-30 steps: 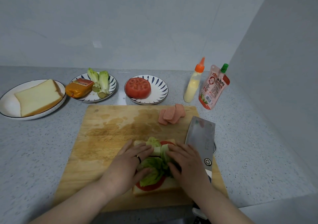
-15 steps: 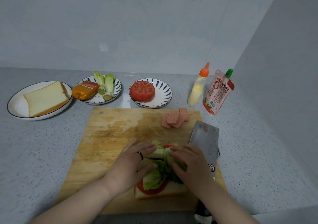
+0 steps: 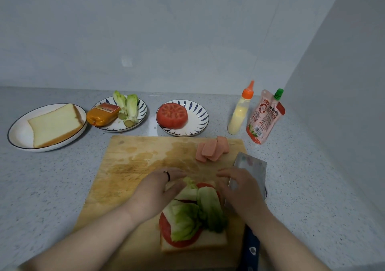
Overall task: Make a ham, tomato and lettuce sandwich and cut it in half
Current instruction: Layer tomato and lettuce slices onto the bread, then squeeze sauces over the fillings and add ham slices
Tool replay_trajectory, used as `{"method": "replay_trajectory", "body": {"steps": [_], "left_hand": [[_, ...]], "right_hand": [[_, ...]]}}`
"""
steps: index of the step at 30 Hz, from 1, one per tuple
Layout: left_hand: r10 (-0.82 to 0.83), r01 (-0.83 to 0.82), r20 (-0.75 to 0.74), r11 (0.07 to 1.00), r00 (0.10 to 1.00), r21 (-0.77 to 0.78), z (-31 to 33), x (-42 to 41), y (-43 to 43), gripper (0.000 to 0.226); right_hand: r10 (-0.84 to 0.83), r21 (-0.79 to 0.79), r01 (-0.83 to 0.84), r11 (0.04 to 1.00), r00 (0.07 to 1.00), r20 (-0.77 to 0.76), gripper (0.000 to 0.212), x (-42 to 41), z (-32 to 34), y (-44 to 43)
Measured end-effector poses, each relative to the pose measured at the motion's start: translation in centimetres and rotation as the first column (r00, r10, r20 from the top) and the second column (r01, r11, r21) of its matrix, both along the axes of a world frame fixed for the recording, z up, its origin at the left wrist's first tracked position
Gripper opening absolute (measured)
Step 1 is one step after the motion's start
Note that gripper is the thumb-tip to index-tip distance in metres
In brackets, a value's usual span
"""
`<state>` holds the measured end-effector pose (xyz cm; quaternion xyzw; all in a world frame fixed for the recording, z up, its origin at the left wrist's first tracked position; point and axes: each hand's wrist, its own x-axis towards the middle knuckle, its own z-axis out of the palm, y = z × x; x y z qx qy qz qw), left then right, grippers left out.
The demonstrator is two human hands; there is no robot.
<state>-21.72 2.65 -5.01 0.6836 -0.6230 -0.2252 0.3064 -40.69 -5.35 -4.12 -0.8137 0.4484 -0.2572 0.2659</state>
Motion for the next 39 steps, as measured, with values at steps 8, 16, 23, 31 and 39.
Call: {"method": "replay_trajectory", "body": {"steps": [8,16,23,31,39], "left_hand": [[0.161,-0.165,0.037,0.978,0.986,0.130,1.0,2.2,-5.6,0.019],[0.128,-0.128,0.011,0.985,0.992,0.116,2.9,1.8,-11.7,0.019],[0.114,-0.103,-0.063,0.984,0.991,0.148,2.7,1.2,-13.6,0.019],[0.155,-0.141,-0.100,0.981,0.983,0.136,1.6,2.1,-14.7,0.020],[0.190,-0.171,-0.145,0.976,0.971,0.134,1.1,2.4,-14.8,0.019]], "right_hand": [[-0.156,0.225,0.158,0.961,0.987,-0.027,0.018,-0.2,1.3,-5.7],[-0.317,0.208,0.311,0.927,0.948,-0.007,0.055,1.6,2.9,-12.0],[-0.411,0.269,0.380,0.885,0.909,0.069,0.073,3.3,2.1,-16.4],[-0.492,0.386,0.401,0.831,0.853,0.174,0.069,4.6,0.1,-20.5],[-0.497,0.267,0.445,0.855,0.850,0.175,0.043,4.7,0.0,-21.4]]}}
